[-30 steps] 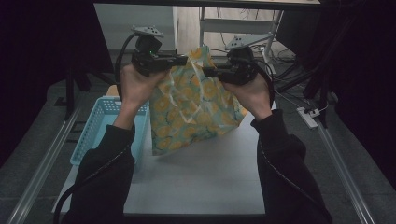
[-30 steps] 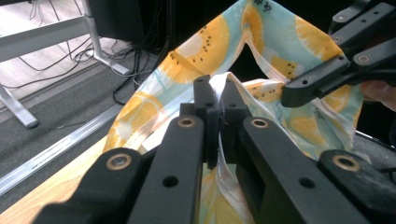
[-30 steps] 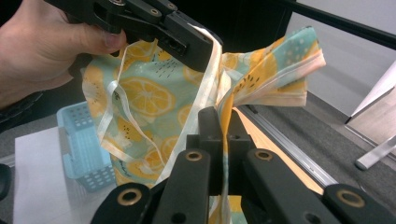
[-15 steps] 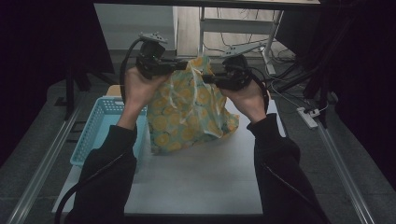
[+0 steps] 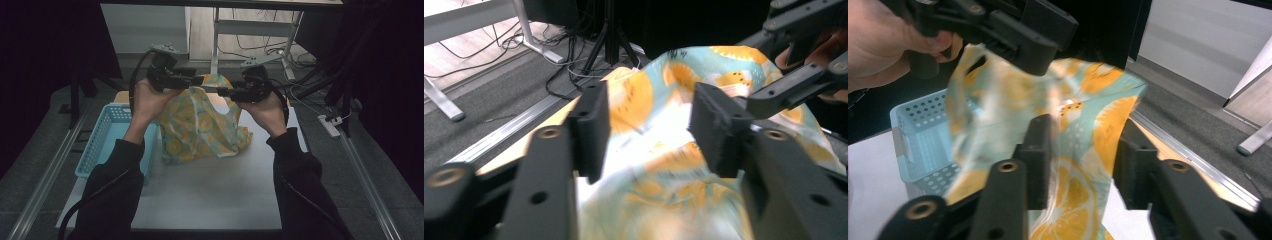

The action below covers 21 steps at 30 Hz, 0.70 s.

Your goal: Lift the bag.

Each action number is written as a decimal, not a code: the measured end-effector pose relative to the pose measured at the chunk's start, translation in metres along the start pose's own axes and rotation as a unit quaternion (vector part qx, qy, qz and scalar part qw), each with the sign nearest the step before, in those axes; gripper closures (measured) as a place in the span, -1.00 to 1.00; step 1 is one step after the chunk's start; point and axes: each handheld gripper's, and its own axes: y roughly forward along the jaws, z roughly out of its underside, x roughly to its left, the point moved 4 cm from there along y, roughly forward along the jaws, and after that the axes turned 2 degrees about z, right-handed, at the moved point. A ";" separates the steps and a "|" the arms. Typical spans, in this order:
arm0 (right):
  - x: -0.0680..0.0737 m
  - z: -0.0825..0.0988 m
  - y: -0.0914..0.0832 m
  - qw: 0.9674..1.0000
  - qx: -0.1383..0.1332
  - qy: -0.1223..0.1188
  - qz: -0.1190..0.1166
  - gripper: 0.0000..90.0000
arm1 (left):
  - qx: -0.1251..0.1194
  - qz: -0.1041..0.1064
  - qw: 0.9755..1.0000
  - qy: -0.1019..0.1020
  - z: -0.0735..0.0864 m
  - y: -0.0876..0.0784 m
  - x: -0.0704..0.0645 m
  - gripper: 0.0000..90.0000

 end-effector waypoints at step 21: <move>-0.002 0.046 0.001 0.999 0.000 0.036 -0.002 -0.47 | 0.045 0.025 0.998 -0.021 0.059 -0.002 0.004 -0.83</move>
